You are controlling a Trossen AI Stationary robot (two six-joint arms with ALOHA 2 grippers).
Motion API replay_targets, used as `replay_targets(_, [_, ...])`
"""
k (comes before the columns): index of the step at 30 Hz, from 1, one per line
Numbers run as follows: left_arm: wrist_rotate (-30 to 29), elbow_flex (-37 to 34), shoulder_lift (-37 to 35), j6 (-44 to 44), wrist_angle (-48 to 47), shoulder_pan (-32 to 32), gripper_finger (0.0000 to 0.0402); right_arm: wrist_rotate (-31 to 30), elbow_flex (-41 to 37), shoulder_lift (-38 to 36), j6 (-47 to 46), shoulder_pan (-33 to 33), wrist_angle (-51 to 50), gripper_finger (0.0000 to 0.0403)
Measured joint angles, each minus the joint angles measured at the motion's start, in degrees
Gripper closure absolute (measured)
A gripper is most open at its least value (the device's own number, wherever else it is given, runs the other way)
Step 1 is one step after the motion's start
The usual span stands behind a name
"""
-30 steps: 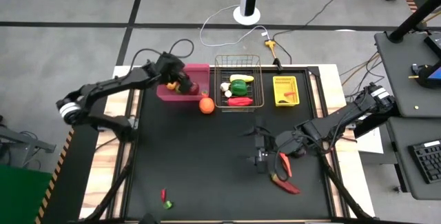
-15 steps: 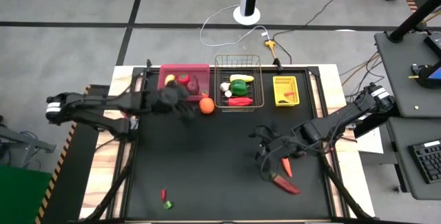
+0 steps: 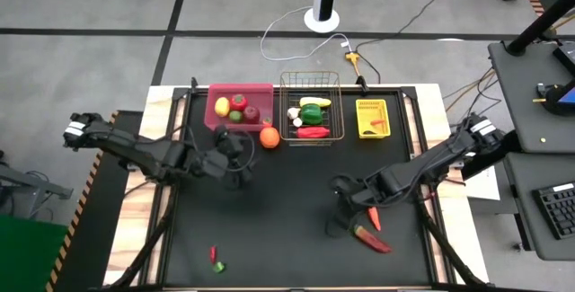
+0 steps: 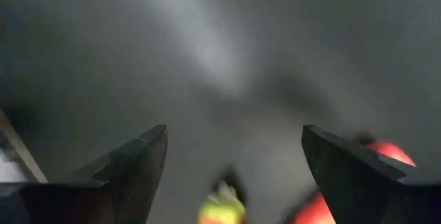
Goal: Sort produce into baskets
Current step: Put the big orange carrot into the gold mesh basket
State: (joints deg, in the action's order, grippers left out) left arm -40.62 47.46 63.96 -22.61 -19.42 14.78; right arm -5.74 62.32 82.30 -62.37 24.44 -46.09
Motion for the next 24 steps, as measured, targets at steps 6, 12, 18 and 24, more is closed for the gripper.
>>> replay_targets(6, [0.0, 0.0, 0.0, -0.7, -0.2, 0.2, 0.0088, 0.4, 5.1, 3.4, -4.7, 1.3, -14.2, 0.0078])
replay_targets(12, [0.0, 0.0, 0.0, -0.7, -1.1, 0.3, 0.0088, 2.2, 6.5, 3.8, -6.4, 2.3, -22.0, 0.0078])
replay_targets(18, [0.0, 0.0, 0.0, -0.7, -1.1, 0.2, 0.0088, 4.3, 3.7, 3.7, -7.6, 2.2, -23.8, 0.0078])
replay_targets(24, [-0.7, 0.0, 1.4, -0.7, -0.9, 0.2, 0.0088, 4.4, 0.2, 4.2, -7.7, 1.6, -20.4, 0.0078])
